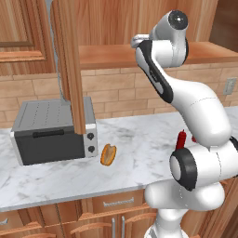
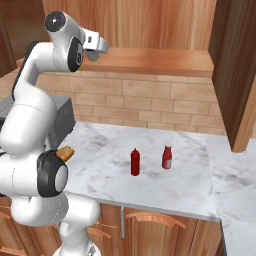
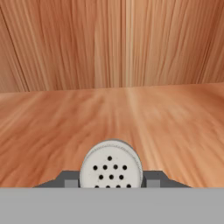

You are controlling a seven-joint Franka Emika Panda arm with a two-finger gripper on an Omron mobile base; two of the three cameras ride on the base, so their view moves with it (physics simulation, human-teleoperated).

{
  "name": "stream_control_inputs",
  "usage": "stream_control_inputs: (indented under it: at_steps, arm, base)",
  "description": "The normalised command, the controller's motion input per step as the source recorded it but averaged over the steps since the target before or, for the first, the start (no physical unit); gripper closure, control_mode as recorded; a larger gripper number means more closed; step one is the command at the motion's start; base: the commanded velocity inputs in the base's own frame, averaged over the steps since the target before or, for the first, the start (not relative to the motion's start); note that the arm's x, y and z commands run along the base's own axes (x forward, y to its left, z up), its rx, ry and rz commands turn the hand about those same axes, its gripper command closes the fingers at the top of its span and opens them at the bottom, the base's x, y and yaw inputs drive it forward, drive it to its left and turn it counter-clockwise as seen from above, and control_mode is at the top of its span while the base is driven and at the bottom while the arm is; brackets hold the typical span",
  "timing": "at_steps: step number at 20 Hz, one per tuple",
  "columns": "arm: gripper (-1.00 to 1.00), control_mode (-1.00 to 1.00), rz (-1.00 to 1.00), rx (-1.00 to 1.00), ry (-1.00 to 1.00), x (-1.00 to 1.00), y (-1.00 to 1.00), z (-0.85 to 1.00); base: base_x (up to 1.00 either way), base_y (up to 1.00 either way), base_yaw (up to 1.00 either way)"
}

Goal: There are various items on the counter. Only move the condiments/shakers into the cabinet.

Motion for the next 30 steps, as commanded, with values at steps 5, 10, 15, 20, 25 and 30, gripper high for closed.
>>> stream_control_inputs:
  at_steps: [5, 10, 15, 20, 25, 30]
  arm:
    - [1.0, -1.0, 0.0, 0.0, 0.05, 0.34, 0.0, -0.25]
    - [1.0, -1.0, 0.0, 0.0, 0.03, 0.29, 0.0, -0.21]
    - [1.0, -1.0, 0.0, 0.0, 0.0, 0.25, -0.01, -0.06]
    - [-1.0, -1.0, 0.0, -0.04, 0.0, 0.18, 0.0, -0.2]
    - [-1.0, -1.0, 0.0, -0.05, 0.0, 0.22, -0.01, -0.12]
    - [-1.0, -1.0, 0.0, -0.05, 0.0, 0.24, -0.01, -0.11]
  base:
    - [0.0, 0.0, 0.0]
    - [0.0, 0.0, 0.0]
    - [0.0, 0.0, 0.0]
    - [0.0, 0.0, 0.0]
    - [0.0, 0.0, 0.0]
    - [0.0, 0.0, 0.0]
